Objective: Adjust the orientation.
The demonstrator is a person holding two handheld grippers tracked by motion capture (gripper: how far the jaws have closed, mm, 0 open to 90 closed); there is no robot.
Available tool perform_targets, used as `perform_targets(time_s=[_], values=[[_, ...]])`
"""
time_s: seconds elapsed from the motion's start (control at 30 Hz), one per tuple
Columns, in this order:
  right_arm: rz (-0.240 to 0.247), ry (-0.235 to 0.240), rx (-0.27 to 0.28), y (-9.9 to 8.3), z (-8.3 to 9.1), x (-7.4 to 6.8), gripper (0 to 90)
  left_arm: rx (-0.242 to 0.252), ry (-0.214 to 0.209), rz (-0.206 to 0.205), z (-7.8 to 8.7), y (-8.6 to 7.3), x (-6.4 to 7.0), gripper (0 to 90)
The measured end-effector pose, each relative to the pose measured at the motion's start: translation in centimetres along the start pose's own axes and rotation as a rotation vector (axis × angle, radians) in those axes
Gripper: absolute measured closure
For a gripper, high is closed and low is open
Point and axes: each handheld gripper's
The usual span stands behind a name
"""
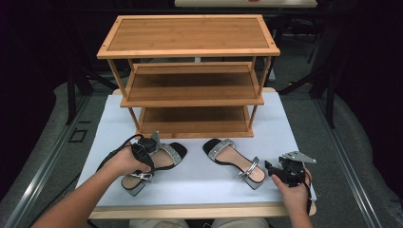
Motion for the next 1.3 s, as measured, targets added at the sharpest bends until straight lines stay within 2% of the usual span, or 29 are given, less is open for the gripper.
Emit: perform_targets(time_s=[0.03, 0.2, 0.4, 0.43, 0.63, 0.7, 0.87, 1.0, 1.3], values=[[-0.001, 0.001, 0.000, 0.0, 0.0, 0.0, 37.0, 0.005, -0.008, -0.001, 0.0, -0.1, -0.1, 42.4], [-0.001, -0.001, 0.000, 0.0, 0.1, 0.0, 37.1, 0.010, 0.011, -0.007, 0.0, -0.1, 0.1, 42.5], [-0.001, 0.004, -0.004, 0.0, 0.0, -0.1, 37.2, 0.018, 0.005, 0.000, 0.1, -0.2, 0.1, 42.7], [-0.002, 0.000, 0.011, 0.0, -0.2, -0.1, 37.3, 0.021, 0.018, 0.000, 0.1, -0.2, 0.2, 42.7], [0.001, 0.006, -0.006, 0.0, -0.1, -0.1, 37.4, 0.035, 0.005, -0.005, 0.4, -0.3, 0.1, 42.8], [-0.001, 0.008, -0.003, 0.0, -0.1, -0.1, 37.4, 0.040, -0.003, 0.008, 0.7, -0.4, 0.2, 42.8], [0.000, 0.007, -0.005, 0.0, -0.1, -0.1, 37.4, 0.047, 0.010, 0.001, 1.6, -0.6, 0.0, 42.9], [0.000, 0.007, -0.005, 0.0, -0.1, -0.1, 37.4, 0.059, 0.017, 0.010, 2.1, -0.8, -0.1, 42.9], [-0.001, 0.007, -0.006, 0.0, -0.2, -0.1, 37.5, 0.109, 0.007, 0.014, 4.3, -1.3, -0.4, 42.9]])
Point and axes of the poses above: each handheld gripper's, and its own axes: z roughly backward along the jaws, y roughly out of its top, x roughly to its right, and after that the axes turned 2 degrees about -x, right-handed
